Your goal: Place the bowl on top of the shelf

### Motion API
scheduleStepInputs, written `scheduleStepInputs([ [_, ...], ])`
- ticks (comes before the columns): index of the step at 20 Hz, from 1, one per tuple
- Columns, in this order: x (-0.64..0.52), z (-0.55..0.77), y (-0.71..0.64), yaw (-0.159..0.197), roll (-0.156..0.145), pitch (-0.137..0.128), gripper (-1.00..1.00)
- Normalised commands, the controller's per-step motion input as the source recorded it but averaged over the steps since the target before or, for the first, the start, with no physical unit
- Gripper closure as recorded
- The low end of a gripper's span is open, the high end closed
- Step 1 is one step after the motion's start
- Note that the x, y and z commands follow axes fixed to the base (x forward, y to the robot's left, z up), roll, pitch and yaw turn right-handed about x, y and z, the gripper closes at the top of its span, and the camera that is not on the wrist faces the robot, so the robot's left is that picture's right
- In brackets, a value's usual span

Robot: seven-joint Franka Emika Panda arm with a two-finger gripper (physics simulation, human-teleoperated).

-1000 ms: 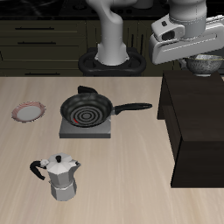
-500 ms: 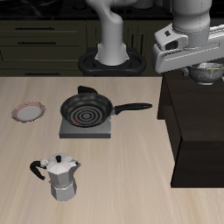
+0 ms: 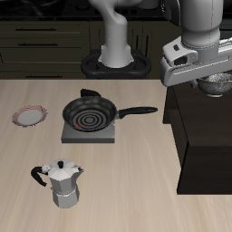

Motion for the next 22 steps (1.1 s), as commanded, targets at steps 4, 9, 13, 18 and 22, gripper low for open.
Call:
scheduleStepInputs([
  [4,0.00,-0.17,0.02,0.016,0.010,0.040,1.00],
  [9,-0.01,-0.20,0.08,0.038,0.055,0.045,1.00],
  [13,-0.04,-0.06,0.00,0.026,0.051,0.017,-1.00],
  [18,-0.04,0.05,-0.01,0.010,0.024,-0.009,-1.00],
  [22,-0.04,0.13,-0.09,-0.018,-0.014,-0.025,-1.00],
])
